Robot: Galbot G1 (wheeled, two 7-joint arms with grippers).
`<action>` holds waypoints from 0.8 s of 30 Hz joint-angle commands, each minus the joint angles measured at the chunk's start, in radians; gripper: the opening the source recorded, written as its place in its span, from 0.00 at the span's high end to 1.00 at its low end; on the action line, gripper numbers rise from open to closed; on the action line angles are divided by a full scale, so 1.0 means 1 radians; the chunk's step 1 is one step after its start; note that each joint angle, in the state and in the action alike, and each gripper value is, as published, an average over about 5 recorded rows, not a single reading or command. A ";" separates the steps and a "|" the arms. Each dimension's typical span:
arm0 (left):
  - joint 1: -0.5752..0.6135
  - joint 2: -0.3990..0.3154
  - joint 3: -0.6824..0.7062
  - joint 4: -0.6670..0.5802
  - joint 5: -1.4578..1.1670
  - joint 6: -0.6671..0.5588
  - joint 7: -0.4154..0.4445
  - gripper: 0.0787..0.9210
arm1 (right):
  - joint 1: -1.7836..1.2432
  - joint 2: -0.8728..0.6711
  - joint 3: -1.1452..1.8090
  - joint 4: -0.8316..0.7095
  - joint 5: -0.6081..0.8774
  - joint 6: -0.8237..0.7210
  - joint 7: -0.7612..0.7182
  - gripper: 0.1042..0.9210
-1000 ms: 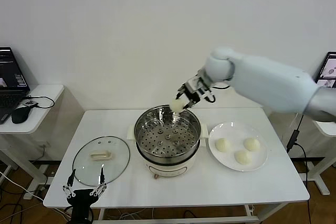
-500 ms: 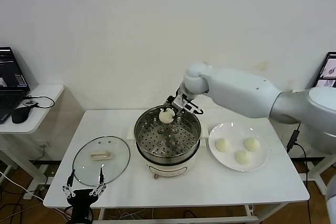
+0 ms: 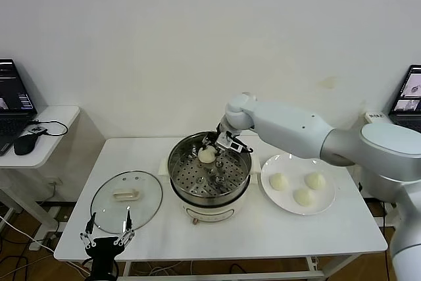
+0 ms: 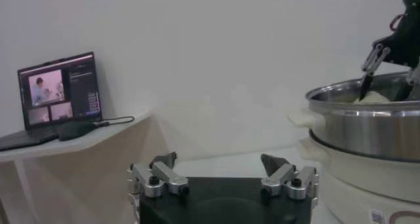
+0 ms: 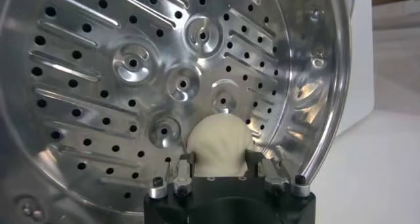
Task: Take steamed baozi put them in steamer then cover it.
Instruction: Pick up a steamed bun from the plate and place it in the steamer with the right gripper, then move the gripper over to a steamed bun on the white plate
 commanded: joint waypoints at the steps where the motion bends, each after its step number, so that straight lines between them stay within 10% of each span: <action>1: 0.001 -0.001 0.000 -0.002 0.001 -0.001 0.000 0.12 | -0.021 0.018 0.021 -0.033 -0.061 0.036 0.023 0.50; 13: 0.012 -0.001 0.004 -0.027 0.003 0.003 0.001 0.12 | 0.055 -0.040 0.006 0.057 0.071 -0.031 -0.008 0.16; 24: 0.004 0.031 -0.002 -0.059 -0.019 0.031 0.009 0.12 | 0.303 -0.427 -0.051 0.474 0.452 -0.656 -0.138 0.12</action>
